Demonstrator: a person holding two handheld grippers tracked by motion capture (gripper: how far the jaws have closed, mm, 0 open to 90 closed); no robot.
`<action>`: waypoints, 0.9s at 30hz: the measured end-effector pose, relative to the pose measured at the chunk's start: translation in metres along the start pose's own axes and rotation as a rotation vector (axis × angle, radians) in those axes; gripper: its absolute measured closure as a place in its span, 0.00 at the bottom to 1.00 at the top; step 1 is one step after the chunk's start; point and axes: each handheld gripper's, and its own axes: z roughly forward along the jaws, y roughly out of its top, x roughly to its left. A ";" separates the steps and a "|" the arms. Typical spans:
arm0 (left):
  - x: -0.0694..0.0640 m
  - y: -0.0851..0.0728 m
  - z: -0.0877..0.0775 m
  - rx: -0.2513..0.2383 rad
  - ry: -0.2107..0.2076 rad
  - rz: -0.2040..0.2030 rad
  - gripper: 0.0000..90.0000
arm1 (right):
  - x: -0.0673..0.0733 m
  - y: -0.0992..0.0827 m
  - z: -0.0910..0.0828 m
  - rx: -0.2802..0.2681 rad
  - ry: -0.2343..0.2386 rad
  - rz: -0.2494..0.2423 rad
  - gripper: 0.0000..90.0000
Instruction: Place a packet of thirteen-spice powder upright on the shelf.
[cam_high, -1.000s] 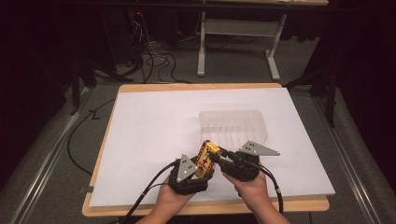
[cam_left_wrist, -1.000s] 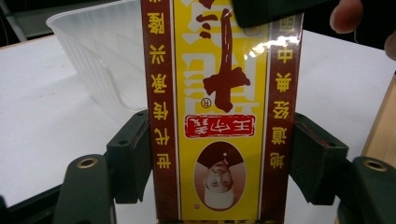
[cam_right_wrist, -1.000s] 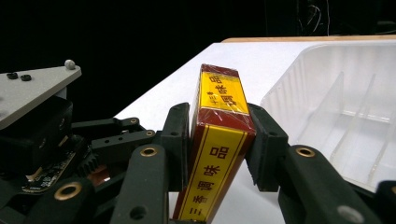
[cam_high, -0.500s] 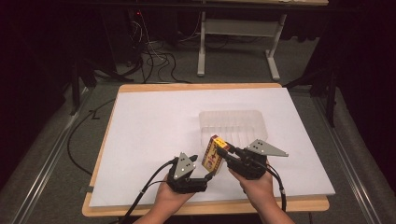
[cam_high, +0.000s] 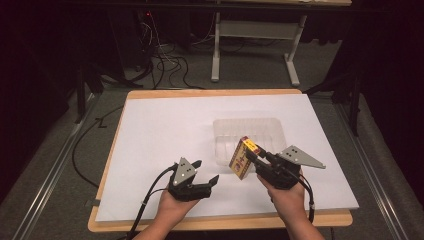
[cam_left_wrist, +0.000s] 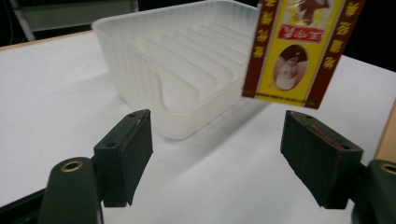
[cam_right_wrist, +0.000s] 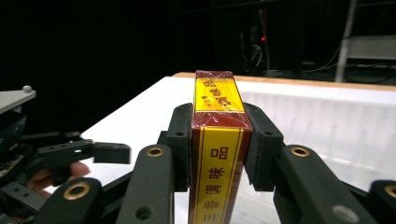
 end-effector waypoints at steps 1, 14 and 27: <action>0.003 0.001 -0.001 -0.001 0.006 -0.003 0.29 | -0.001 0.001 -0.002 -0.007 -0.013 -0.002 0.76; 0.037 -0.002 -0.031 0.044 0.086 0.015 0.29 | -0.024 0.013 -0.015 -0.054 -0.236 -0.009 0.76; 0.054 -0.016 -0.052 0.036 0.125 0.005 0.29 | -0.032 0.027 0.011 -0.042 -0.373 -0.040 0.76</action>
